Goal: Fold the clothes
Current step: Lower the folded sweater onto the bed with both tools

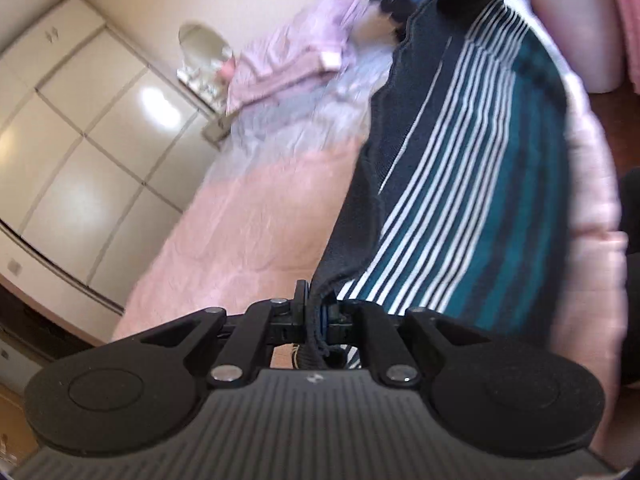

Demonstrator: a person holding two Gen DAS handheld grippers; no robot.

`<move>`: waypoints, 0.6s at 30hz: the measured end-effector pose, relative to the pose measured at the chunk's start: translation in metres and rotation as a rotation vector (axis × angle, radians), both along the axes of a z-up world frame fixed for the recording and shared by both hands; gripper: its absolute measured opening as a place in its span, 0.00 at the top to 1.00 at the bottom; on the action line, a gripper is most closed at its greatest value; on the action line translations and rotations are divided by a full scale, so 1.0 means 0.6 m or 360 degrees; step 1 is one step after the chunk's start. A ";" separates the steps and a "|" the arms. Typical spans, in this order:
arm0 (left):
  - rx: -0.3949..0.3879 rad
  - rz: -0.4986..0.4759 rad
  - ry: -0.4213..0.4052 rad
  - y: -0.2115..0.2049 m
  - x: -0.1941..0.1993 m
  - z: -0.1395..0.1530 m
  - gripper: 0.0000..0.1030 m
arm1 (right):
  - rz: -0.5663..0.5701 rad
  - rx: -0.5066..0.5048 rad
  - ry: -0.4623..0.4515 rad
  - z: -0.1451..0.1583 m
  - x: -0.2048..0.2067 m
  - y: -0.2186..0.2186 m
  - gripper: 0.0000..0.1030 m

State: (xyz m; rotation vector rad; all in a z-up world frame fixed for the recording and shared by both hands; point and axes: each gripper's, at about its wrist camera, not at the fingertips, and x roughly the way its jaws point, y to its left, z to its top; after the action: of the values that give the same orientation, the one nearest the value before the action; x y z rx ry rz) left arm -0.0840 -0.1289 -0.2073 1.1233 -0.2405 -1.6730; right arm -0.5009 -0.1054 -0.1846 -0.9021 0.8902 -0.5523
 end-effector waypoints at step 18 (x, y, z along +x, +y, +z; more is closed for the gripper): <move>0.0363 0.0448 0.0719 -0.208 0.152 -0.213 0.69 | -0.0358 0.1183 -0.0847 -0.163 0.040 -0.341 0.18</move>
State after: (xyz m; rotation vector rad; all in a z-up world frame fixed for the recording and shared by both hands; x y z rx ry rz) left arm 0.0070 -0.2534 -0.3353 0.8626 0.3865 -1.6737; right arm -0.4770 -0.3100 -0.2823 0.0304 0.6276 -0.5565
